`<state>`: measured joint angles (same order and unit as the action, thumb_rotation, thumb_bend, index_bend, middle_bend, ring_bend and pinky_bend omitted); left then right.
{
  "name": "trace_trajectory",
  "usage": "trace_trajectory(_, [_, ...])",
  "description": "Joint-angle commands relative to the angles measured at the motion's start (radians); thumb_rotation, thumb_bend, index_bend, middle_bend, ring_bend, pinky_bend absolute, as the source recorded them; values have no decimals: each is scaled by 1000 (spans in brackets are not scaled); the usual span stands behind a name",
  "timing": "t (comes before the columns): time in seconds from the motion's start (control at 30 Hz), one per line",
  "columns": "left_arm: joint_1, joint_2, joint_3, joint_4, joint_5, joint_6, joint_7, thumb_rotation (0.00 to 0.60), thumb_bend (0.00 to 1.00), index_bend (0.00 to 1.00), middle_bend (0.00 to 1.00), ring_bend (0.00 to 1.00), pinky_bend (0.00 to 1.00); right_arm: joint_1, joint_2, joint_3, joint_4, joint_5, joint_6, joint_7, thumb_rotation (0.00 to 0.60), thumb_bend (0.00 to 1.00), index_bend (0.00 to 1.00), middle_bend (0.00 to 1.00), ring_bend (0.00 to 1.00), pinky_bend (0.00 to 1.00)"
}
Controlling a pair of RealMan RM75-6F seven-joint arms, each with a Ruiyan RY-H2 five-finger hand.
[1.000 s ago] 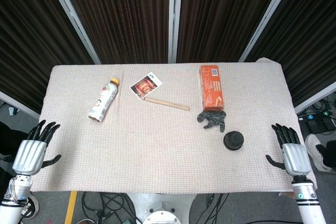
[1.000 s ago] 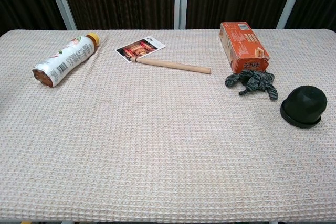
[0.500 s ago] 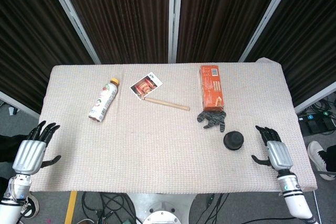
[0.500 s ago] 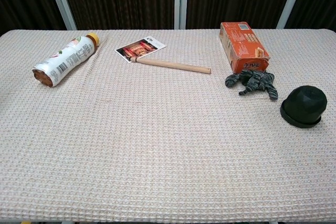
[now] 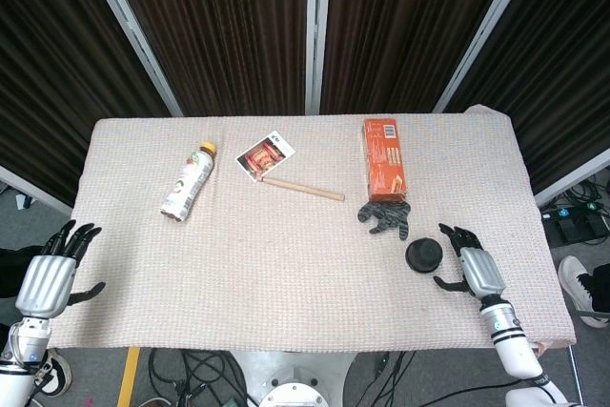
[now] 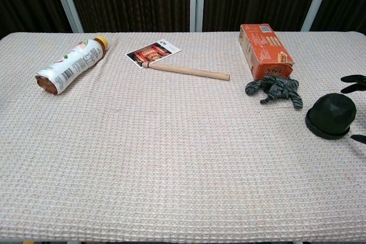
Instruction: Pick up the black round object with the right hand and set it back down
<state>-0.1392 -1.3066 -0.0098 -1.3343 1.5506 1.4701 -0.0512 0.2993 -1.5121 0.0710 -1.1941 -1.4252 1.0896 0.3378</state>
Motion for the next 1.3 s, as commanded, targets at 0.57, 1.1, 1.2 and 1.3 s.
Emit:
trace_trajectory(0.57, [2,-9,-2,26,-4,1,-24,600,123,143,119,0,179,62,-4,21,-35,57,-101,-17,600,101,0,159,0,0])
trace_trajectory(1.1, [3,-16,-4,47,-9,-3,-48,600,123,144,119,0,179,73,-11,12,-32,76,-113,-58,600,94,0,146,0,0])
trace_trajectory(1.2, [3,-17,-5,46,-9,-1,-49,600,123,144,119,0,179,75,-14,13,-30,81,-117,-61,600,98,0,150,0,0])
trace_trajectory(1.3, [3,-17,-6,46,-12,-5,-55,600,123,144,119,0,179,78,-17,13,-28,86,-125,-61,600,101,0,163,0,0])
